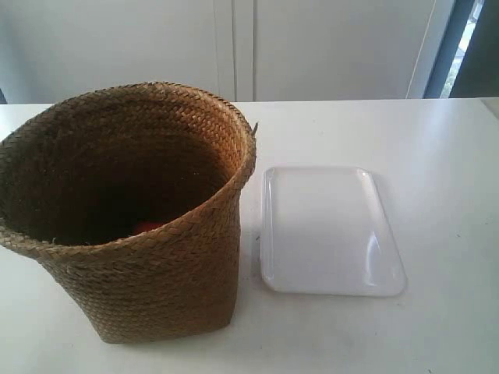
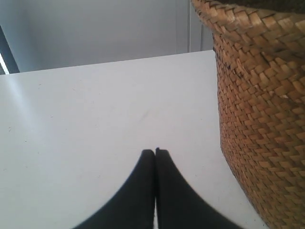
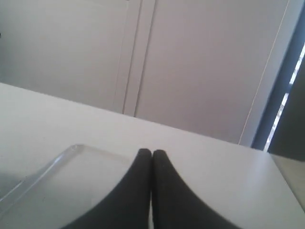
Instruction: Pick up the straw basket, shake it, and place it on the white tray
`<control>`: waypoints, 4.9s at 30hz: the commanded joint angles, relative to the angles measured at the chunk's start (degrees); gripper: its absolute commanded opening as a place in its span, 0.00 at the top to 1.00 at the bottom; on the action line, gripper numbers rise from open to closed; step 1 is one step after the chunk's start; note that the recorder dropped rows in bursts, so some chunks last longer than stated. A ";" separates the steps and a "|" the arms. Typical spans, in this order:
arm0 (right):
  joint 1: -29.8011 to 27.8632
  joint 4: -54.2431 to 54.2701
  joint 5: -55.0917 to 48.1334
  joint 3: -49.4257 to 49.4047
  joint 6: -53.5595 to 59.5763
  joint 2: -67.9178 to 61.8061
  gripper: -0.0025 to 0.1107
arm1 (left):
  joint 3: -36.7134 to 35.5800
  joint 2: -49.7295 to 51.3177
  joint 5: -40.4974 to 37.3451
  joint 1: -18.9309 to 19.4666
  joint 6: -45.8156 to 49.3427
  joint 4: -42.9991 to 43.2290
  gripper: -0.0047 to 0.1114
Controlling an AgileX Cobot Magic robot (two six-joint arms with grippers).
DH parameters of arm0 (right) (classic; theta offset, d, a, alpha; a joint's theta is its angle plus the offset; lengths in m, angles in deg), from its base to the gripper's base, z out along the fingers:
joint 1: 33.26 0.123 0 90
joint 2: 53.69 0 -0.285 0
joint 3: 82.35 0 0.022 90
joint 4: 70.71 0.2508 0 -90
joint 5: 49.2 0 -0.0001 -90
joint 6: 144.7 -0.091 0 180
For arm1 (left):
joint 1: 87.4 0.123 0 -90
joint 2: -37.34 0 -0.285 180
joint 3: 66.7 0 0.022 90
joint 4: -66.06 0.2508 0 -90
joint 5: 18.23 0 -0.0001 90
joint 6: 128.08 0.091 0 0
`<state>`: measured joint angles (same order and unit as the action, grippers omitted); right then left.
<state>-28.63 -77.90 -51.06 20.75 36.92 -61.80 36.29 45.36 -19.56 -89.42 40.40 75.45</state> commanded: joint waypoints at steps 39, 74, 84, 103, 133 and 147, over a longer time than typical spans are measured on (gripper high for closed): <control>-0.05 15.73 7.32 40.07 -13.79 -52.42 0.98 | 46.88 56.59 -2.60 0.88 26.92 -34.97 0.96; 16.00 34.28 -65.40 87.90 11.62 -85.09 0.93 | 87.75 75.78 -68.64 0.74 14.29 -15.70 0.66; 16.00 35.65 -65.32 87.90 11.62 -85.54 0.43 | 87.75 75.78 -68.64 0.74 10.89 -15.27 0.29; 16.00 35.64 -59.39 87.90 7.95 -94.88 0.34 | 76.68 75.78 -63.09 0.74 11.52 -19.02 0.29; 16.00 38.27 -51.40 87.90 6.11 -99.72 0.98 | 66.56 77.08 -43.24 0.74 13.10 -25.09 0.96; 30.05 2.86 -30.61 67.65 -14.01 -72.08 0.98 | 60.01 57.61 -21.68 -15.25 16.08 -25.14 0.96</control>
<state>-0.81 -68.46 -86.99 92.83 28.75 -136.95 99.01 105.80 -46.83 -102.77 54.78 51.92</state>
